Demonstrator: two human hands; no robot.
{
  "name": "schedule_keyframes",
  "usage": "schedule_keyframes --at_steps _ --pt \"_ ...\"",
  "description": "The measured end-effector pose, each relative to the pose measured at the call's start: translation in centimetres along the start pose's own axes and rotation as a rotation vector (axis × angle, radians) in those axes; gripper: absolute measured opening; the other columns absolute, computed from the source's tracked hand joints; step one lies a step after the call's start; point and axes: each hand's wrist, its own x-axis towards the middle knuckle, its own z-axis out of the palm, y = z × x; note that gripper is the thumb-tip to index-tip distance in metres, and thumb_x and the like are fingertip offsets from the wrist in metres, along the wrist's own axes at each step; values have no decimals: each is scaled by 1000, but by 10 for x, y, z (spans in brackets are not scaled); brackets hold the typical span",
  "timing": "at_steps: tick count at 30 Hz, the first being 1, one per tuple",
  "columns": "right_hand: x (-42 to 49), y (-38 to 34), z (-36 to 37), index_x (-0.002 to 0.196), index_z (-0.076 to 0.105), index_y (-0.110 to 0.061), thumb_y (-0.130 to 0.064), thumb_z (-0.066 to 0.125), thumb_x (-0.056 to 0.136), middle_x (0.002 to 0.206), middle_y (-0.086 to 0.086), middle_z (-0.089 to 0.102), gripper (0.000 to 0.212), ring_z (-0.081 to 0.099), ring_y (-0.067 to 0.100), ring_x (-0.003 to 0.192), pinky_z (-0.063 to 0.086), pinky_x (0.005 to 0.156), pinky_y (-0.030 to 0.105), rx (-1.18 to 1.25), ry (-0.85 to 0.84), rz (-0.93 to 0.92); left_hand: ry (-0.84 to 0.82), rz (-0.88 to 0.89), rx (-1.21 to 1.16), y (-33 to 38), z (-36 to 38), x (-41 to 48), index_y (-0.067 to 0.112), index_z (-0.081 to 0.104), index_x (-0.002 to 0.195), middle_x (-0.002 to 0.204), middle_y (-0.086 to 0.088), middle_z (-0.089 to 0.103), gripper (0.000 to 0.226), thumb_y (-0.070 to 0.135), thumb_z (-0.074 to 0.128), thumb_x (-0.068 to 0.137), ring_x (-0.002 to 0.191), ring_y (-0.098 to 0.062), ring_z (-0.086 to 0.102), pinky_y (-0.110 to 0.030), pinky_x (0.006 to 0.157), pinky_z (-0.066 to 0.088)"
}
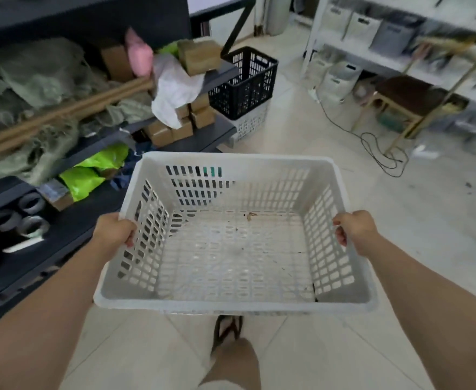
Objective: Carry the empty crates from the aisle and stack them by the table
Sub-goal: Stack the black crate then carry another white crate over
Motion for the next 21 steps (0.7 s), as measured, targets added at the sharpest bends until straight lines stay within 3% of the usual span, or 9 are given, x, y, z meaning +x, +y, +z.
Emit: schedule_keyframes --at_steps 3,7,10,16,21 --pt "53 -16 -24 83 51 5 1 56 78 50 16 45 8 41 24 40 36 42 26 25 38 28 -47 22 48 51 53 34 -2 51 54 28 -7 43 22 -12 51 74 36 -25 43 -30 47 43" --pt "129 -49 -50 64 44 0 4 55 79 36 12 41 19 38 19 32 32 38 21 65 109 59 -109 41 82 129 127 83 -1 50 57 47 -17 48 19 -13 50 71 44 -27 43 -31 50 43" --pt "185 -81 -73 59 43 -2 4 55 78 24 5 38 24 35 17 23 31 34 17 89 147 83 -131 42 71 188 179 117 2 47 56 41 -16 46 25 -13 51 75 44 -26 41 -33 51 42" --pt "300 -138 -121 62 46 -1 2 56 78 48 15 45 19 39 21 39 34 41 23 115 221 110 -183 78 76 302 277 168 0 54 69 57 -17 48 15 -9 51 80 47 -27 41 -34 52 42" --pt "423 -175 -153 63 52 -1 -9 59 83 51 14 46 23 40 21 42 37 44 25 120 197 131 -178 76 61 379 371 216 -3 60 80 65 -21 52 11 -6 49 80 52 -26 46 -37 57 44"
